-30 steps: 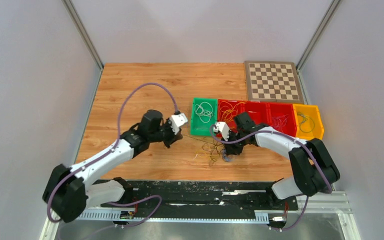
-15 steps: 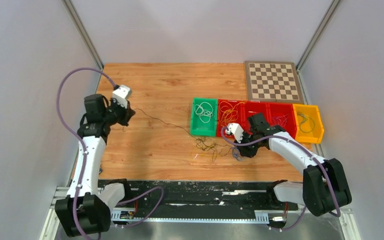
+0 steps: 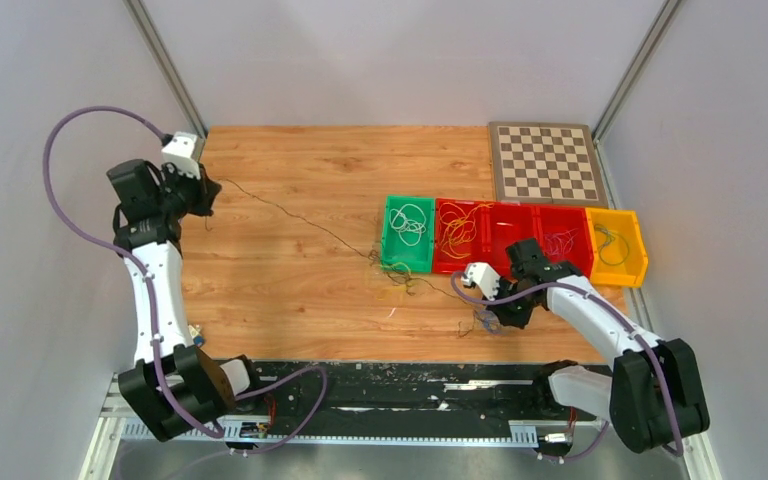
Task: Untangle the cables
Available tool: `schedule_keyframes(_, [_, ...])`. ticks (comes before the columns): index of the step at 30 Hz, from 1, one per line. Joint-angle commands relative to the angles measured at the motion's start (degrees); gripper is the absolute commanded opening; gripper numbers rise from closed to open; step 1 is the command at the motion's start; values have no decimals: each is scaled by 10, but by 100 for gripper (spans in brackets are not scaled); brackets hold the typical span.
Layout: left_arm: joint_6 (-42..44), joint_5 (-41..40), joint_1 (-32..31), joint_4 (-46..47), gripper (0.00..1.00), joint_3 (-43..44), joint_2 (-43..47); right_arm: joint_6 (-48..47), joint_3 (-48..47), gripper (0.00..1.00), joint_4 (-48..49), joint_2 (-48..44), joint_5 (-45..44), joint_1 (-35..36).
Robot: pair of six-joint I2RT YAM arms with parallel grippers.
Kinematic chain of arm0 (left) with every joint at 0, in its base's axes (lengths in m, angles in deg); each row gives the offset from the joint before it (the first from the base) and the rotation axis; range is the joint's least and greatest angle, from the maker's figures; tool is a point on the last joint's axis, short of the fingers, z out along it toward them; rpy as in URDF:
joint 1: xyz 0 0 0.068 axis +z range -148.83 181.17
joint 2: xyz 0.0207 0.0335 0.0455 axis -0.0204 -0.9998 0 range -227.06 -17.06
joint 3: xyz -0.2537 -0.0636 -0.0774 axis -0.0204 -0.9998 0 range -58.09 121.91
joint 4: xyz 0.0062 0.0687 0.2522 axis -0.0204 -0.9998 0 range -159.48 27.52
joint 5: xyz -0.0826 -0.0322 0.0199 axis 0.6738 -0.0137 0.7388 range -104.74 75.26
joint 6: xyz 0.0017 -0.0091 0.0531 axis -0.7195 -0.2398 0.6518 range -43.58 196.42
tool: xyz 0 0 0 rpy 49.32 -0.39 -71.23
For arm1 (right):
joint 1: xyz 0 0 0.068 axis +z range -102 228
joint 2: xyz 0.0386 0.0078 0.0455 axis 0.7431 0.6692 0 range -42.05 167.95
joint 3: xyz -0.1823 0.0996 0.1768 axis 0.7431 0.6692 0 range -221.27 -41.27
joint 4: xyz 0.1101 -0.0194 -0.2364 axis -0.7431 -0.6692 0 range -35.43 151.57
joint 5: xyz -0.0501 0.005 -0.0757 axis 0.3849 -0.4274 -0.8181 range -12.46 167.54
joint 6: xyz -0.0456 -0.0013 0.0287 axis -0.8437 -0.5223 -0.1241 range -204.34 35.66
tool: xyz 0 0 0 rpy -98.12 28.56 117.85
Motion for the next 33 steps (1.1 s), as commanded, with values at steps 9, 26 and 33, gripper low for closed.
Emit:
schedule_keyframes(9, [-13,-56,83,28,0,79,-103,-143,3,0,-46,-30,-47,-146])
schedule_keyframes(26, [28,-205,94,33,0,68,-161,-269,-62,0,-96,-25,-45,-344])
schedule_keyframes(33, [38,-228,98,34,0,76,-189,-427,-74,0,-103,-10,-64,-515])
